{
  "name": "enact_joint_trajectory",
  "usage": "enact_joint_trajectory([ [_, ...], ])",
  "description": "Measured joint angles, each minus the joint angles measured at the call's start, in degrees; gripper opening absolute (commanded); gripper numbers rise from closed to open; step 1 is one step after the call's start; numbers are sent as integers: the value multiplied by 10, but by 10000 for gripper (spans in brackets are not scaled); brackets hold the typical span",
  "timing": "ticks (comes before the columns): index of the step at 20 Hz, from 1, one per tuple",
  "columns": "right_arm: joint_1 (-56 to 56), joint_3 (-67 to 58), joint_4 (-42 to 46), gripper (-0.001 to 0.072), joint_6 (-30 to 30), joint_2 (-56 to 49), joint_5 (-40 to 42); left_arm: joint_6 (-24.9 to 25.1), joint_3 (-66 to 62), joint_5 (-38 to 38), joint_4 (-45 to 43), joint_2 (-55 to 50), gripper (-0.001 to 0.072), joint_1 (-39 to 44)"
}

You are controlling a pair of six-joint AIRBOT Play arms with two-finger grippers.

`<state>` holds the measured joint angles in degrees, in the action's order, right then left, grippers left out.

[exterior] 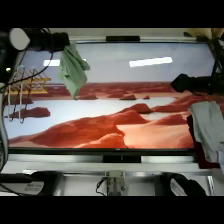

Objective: Fold the shirts.

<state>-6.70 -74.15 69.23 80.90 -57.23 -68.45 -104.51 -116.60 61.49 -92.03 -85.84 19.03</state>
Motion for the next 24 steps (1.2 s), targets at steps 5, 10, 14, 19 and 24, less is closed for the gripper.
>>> enact_joint_trajectory([
  [5, 0, -35, 12, 613, -19, 99, -47, -19, 52, 44, -25, 172, 31, 134],
  [10, 0, -42, 31, 613, -3, 182, -157, -90, 210, 29, -37, 205, 31, 266],
  [14, 0, -42, 41, 613, 36, 206, -247, -150, 346, -88, -10, 156, 387, 330],
  [19, 0, 3, 22, 635, 65, 213, -286, -151, 376, -108, 39, 114, 647, 305],
  [24, 0, 158, -31, 635, 72, 214, -254, -43, 368, 104, -6, 142, 639, 167],
])
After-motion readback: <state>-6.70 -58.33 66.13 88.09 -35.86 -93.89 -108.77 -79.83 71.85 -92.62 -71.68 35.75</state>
